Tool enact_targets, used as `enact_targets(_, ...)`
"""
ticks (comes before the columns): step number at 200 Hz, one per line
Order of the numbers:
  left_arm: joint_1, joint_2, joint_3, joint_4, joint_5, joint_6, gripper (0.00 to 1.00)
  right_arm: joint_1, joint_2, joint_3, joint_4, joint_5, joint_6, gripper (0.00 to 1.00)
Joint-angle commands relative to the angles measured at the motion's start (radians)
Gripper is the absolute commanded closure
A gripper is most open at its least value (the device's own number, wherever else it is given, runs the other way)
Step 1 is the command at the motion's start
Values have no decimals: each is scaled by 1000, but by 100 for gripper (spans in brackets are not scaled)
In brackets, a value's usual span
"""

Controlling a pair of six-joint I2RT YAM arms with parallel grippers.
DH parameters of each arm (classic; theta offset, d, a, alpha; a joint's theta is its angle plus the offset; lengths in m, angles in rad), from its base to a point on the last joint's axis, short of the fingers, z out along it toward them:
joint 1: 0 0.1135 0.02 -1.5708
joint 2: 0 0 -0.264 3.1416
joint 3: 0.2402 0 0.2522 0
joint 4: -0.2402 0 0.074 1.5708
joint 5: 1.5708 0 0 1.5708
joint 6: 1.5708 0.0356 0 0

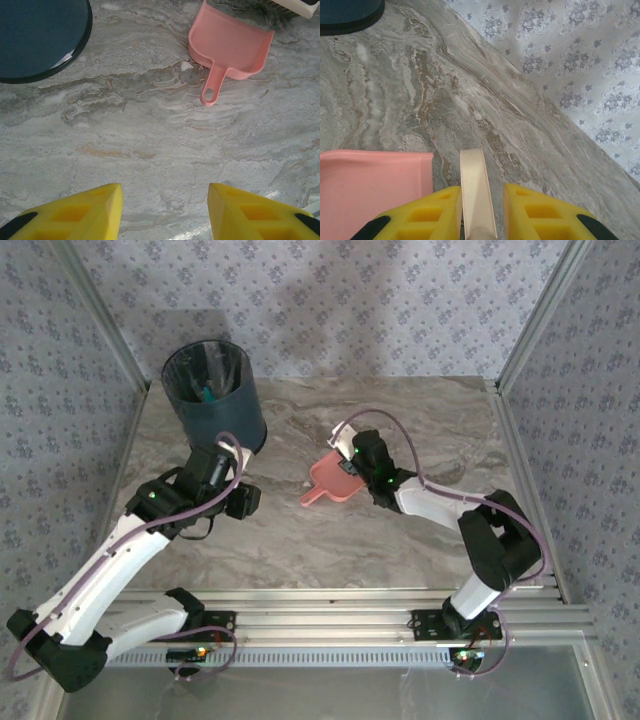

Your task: Sweep away the paper scraps from the table

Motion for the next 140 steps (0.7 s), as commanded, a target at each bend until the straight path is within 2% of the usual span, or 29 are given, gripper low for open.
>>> enact_targets(1,5,-25,1,-21,-12,-12,51,25,26,20,83,65,-65,100)
enact_targets(53,5,-28,-6,-20,-10,-13,51,71,49,6,86,69,-69,100)
enact_targets(140,7,-27,-16,-14,-5,-15,51,138,76,-47,94,103,-54,86)
